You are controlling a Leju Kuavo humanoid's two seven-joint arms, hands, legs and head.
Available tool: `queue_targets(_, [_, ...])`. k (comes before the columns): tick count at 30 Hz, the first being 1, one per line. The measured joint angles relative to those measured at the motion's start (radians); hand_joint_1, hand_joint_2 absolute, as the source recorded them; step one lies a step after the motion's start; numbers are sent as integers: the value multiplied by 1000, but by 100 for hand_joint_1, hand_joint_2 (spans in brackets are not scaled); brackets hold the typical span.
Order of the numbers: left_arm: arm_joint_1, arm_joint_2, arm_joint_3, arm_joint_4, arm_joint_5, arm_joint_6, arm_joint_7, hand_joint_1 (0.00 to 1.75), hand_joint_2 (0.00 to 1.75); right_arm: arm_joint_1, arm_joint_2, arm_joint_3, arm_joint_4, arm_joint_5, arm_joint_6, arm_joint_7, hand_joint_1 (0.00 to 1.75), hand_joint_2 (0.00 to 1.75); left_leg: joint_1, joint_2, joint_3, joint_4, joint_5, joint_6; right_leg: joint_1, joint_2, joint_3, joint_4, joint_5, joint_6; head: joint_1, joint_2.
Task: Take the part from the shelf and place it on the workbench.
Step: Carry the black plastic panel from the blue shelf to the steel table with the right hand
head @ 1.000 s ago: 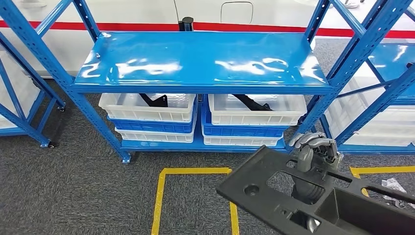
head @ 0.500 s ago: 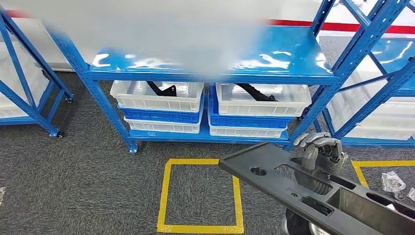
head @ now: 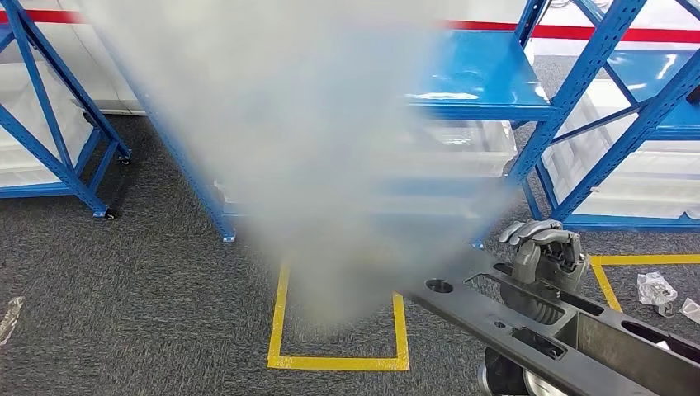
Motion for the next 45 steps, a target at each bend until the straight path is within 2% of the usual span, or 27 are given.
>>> queue_targets(1, [-1,0,0,0,0,1,0,0,175,-1,0,0,0,0,0,0,175,175,-6,-2,6,-22,-10,7,0,-1,-5,1,8,8,0,0])
queue_targets(3, [-1,0,0,0,0,2,2,0,175,-3,-1,-1,0,0,-1,0,175,175,-12,2,-13,-29,4,32,-3,-1,-15,1,22,24,0,0])
queue_targets(4, [-1,0,0,0,0,2,2,0,175,-3,-1,-2,0,0,-1,0,175,175,-13,5,-24,-31,16,46,-4,0,-24,9,11,24,0,0])
queue_targets(6, [-1,1,0,0,0,1,0,0,175,-3,-4,-4,1,0,-3,0,175,175,-12,13,-56,-33,46,68,-7,3,-54,78,-66,12,3,0])
queue_targets(8, [-2,1,0,0,-1,-3,-4,0,175,-2,-7,-6,1,1,-8,0,175,175,-13,16,-89,-32,76,74,-7,5,-79,204,-156,6,8,0])
queue_targets(9, [-2,1,0,0,-3,-6,-8,0,175,-1,-9,-8,1,2,-11,0,175,175,-14,17,-106,-32,90,73,-7,5,-80,259,-173,12,9,0])
queue_targets(10, [-2,1,0,0,-6,-8,-11,0,175,1,-10,-8,1,2,-14,0,175,175,-14,18,-123,-31,104,72,-7,6,-69,287,-168,24,10,0])
queue_targets(11, [-2,1,0,0,-10,-10,-15,0,175,4,-10,-9,1,3,-16,0,175,175,-13,19,-141,-31,117,69,-8,6,-42,281,-147,37,10,0])
queue_targets(13, [-2,0,0,0,-17,-12,-20,0,175,8,-11,-9,1,5,-20,0,175,175,-13,20,-169,-30,143,60,-8,6,63,164,-113,49,11,0])
queue_targets(15, [-2,0,-1,0,-20,-13,-22,0,175,10,-11,-9,0,6,-21,0,175,175,-16,20,-182,-30,166,48,-1,7,175,4,-135,32,10,0])
queue_targets(16, [-2,0,-1,0,-20,-13,-22,0,175,11,-10,-9,-1,6,-21,0,175,175,-17,20,-183,-32,176,41,3,8,203,-42,-150,20,10,0])
queue_targets(18, [-2,0,-1,0,-20,-12,-23,0,175,16,-11,-9,-2,7,-21,0,175,175,-15,21,-181,-38,192,29,3,9,201,-57,-147,1,9,0])
queue_targets(19, [-1,0,-1,0,-21,-12,-23,0,175,17,-11,-10,-2,7,-21,0,175,175,-12,20,-185,-32,182,24,0,9,195,-56,-139,-9,9,0])
queue_targets(21, [0,0,-1,0,-21,-12,-23,0,175,20,-10,-11,-2,9,-21,0,175,175,-8,16,-206,33,103,14,-7,10,177,-56,-118,-29,8,0])
queue_targets(23, [0,0,-1,0,-22,-11,-23,0,175,25,-10,-11,-2,11,-21,0,175,175,-7,11,-240,166,2,7,-5,14,155,-55,-98,-38,7,0])
queue_targets(24, [0,0,-1,0,-22,-11,-23,0,175,29,-10,-11,-2,12,-21,0,175,175,-7,9,-251,223,-20,4,-4,19,144,-54,-89,-37,7,0])
queue_targets(25, [0,0,-1,0,-22,-11,-23,0,175,33,-10,-11,-2,12,-21,0,175,175,-7,9,-247,251,-20,3,-3,24,135,-53,-81,-34,7,0])
queue_targets(26, [0,0,-1,0,-23,-11,-23,0,175,35,-10,-11,-2,12,-21,0,175,175,-6,7,-223,241,-4,3,-3,32,127,-51,-73,-30,7,0])
queue_targets(29, [1,1,-1,0,-23,-11,-24,0,175,36,-10,-11,-3,12,-21,-1,175,175,0,-36,-75,43,43,10,-3,57,102,-36,-61,-19,6,0])
queue_targets(31, [2,2,-1,0,-22,-11,-24,0,175,35,-10,-11,-4,13,-21,-1,175,175,-1,-58,-29,-29,40,18,0,71,85,-26,-56,-11,6,0])
queue_targets(33, [2,2,-1,0,-21,-10,-24,0,175,34,-10,-11,-5,14,-21,-1,175,175,-5,-40,-33,-36,43,29,2,88,73,-24,-48,3,4,0])
queue_targets(35, [1,2,-1,0,-21,-9,-23,0,175,34,-10,-11,-6,14,-21,-2,175,175,-3,-14,-41,-45,54,47,3,74,45,8,-61,9,6,0])
queue_targets(38, [2,1,0,0,-20,-10,-22,0,175,31,-11,-11,-7,14,-22,-2,175,175,-4,25,-56,-49,67,62,1,29,-46,189,-144,4,14,0])
queue_targets(40, [3,1,0,0,-19,-10,-22,0,175,32,-11,-10,-7,14,-22,-2,175,175,-4,51,-64,-49,71,60,-3,21,-78,274,-172,13,14,0])
queue_targets(41, [3,1,0,0,-19,-10,-22,0,175,32,-11,-10,-7,14,-22,-2,175,175,-3,63,-66,-49,73,58,-6,17,-63,258,-163,23,14,0])
queue_targets(43, [2,1,0,0,-19,-11,-22,0,175,32,-11,-10,-7,14,-22,-2,175,175,-2,84,-66,-47,76,51,-13,-12,22,119,-115,46,15,0])
queue_targets(45, [2,1,0,0,-19,-11,-22,0,175,30,-11,-10,-7,14,-22,-2,175,175,-6,100,-64,-44,76,40,-12,-52,90,-3,-80,47,15,0])
